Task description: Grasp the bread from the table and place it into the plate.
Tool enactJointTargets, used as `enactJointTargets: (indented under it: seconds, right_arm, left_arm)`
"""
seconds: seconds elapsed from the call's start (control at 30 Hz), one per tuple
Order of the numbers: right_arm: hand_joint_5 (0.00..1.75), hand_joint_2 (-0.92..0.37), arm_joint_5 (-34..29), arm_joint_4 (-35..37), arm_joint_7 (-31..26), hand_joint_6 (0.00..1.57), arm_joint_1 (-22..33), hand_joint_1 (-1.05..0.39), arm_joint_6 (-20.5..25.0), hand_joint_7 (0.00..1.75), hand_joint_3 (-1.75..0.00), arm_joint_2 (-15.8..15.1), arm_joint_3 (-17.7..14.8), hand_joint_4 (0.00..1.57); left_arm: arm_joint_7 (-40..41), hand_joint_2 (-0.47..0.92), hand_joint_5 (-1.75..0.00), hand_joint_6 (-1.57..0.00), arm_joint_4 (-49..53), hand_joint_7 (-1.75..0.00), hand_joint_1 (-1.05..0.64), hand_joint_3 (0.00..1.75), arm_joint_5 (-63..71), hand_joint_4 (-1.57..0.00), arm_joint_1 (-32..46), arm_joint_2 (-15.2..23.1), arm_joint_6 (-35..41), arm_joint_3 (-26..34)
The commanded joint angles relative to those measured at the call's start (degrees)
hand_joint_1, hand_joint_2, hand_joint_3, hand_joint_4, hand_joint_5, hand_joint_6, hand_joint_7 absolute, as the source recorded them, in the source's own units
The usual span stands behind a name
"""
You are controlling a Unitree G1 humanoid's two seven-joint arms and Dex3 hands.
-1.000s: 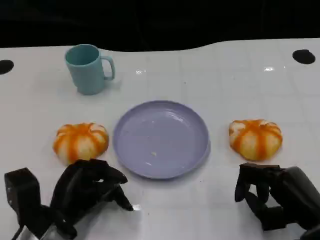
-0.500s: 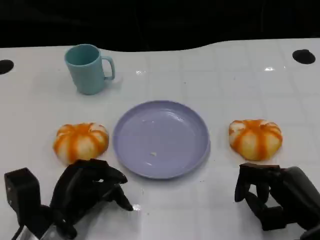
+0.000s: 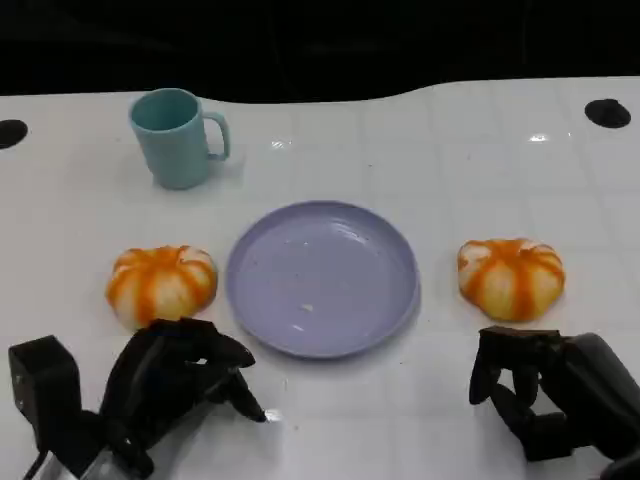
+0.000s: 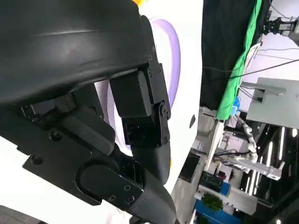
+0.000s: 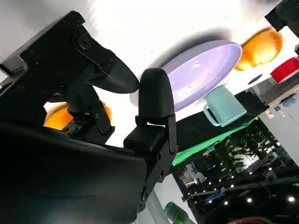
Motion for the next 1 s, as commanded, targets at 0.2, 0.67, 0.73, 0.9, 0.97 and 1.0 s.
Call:
enactJointTargets:
  seconds: [0.2, 0.67, 0.73, 0.9, 0.97, 1.0]
  right_arm:
    - [1.62, -0.43, 1.5, -1.1, -0.3, 0.82, -0.1, -0.16, -0.6, 1.07, -1.13, -0.9, -0.9, 0.79]
    - [1.01, -0.92, 2.9, -5.0, -1.8, 0.70, -0.2, -0.34, -0.3, 0.31, -0.15, -1.3, -4.8, 0.51]
    - [0.91, -0.92, 2.2, -5.1, -2.7, 0.68, -0.5, -0.35, -0.3, 0.28, -0.14, -1.5, -5.3, 0.49]
    - [0.72, -0.92, 0.8, -7.4, -3.3, 0.65, -1.0, -0.36, 2.2, 0.21, -0.11, -2.1, -6.7, 0.44]
    - [0.65, -0.92, 0.2, -9.5, -2.3, 0.64, -0.6, -0.38, 4.9, 0.16, -0.12, -2.7, -7.1, 0.41]
    - [0.62, -0.92, 0.0, -10.8, -1.2, 0.61, -0.4, -0.40, 6.5, 0.14, -0.12, -3.0, -7.2, 0.37]
  left_arm:
    - [0.1, 0.73, -0.57, -1.57, 0.2, -0.17, -1.05, 0.00, 0.1, -1.57, -0.3, 1.2, 0.0, 0.3]
    - [-0.1, 0.73, -0.57, -1.57, 0.4, -0.17, -1.05, 0.00, 0.1, -1.57, -0.3, 1.3, -0.1, 0.3]
    - [-0.3, 0.73, -0.57, -1.57, 0.6, -0.17, -1.05, 0.00, 0.0, -1.57, -0.5, 1.3, 0.0, 0.4]
    - [-0.2, 0.74, -0.57, -1.57, 0.9, -0.16, -1.05, 0.00, 0.2, -1.57, -0.5, 1.3, -0.6, 0.3]
    - [-0.1, 0.74, -0.58, -1.57, 0.9, -0.16, -1.05, 0.00, 0.3, -1.57, -0.5, 1.2, -0.8, 0.2]
    - [-0.1, 0.74, -0.58, -1.57, 0.9, -0.16, -1.05, 0.00, 0.3, -1.57, -0.5, 1.2, -0.8, 0.2]
